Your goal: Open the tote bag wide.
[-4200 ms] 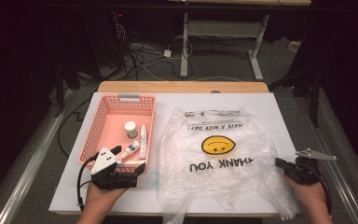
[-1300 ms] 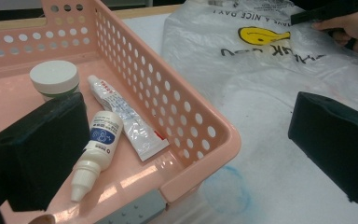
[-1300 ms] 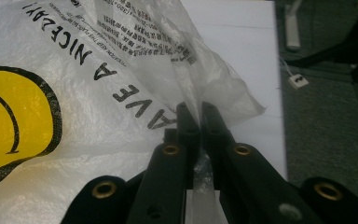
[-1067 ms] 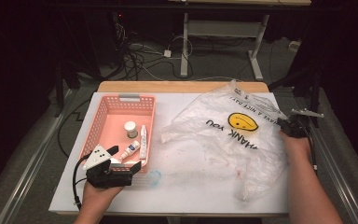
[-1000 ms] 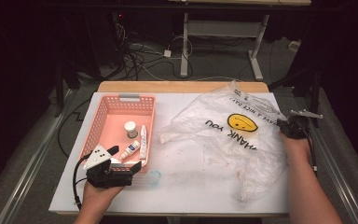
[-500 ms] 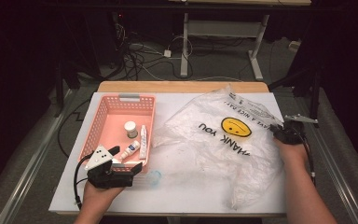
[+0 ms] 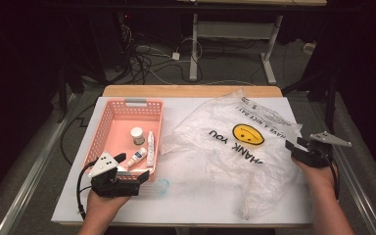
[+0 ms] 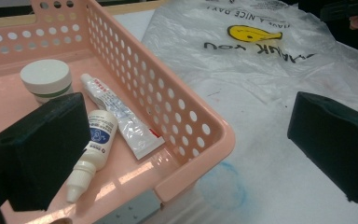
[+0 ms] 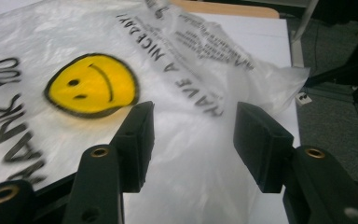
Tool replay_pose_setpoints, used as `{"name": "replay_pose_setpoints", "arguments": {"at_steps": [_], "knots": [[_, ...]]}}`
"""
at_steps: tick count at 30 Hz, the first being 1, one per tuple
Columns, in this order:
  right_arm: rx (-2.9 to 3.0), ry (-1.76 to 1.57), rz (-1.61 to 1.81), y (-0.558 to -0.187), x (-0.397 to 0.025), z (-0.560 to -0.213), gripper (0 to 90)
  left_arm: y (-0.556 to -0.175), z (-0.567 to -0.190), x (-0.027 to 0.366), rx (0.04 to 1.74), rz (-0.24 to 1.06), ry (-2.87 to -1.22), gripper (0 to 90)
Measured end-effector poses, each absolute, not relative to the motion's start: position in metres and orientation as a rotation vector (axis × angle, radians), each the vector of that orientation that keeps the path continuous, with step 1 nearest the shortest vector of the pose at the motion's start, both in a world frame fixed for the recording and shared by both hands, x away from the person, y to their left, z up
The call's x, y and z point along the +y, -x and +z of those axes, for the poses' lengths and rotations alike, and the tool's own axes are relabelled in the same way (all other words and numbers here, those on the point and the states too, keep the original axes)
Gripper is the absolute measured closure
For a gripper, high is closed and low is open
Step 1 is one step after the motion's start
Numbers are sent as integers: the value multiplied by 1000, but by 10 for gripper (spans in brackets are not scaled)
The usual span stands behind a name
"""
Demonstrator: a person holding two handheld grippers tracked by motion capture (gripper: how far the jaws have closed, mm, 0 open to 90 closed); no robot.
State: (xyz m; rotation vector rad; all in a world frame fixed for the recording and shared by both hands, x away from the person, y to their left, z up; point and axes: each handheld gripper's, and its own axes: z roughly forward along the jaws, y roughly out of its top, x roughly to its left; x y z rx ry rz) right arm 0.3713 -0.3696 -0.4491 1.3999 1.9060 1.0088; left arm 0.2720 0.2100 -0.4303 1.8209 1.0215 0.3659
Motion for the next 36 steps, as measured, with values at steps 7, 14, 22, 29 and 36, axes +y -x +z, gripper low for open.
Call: {"name": "replay_pose_setpoints", "arguments": {"at_steps": [7, 14, 22, 29, 36], "knots": [[1968, -1361, 1035, -335, -358, -459, 461, -272, -434, 208, 1003, 364, -1820, 0], [2107, -1297, 1055, -299, -332, -463, 463, -270, -433, 205, 988, 378, -1824, 0], [2242, -1263, 979, -271, -324, -478, 535, -270, -434, 203, 986, 375, -1827, 0], [2284, -1210, 944, -268, -318, -479, 900, -270, -433, 202, 981, 371, -1830, 0], [2323, -1146, 988, -246, -305, -470, 900, -270, -434, 203, 981, 376, -1828, 0]]}}
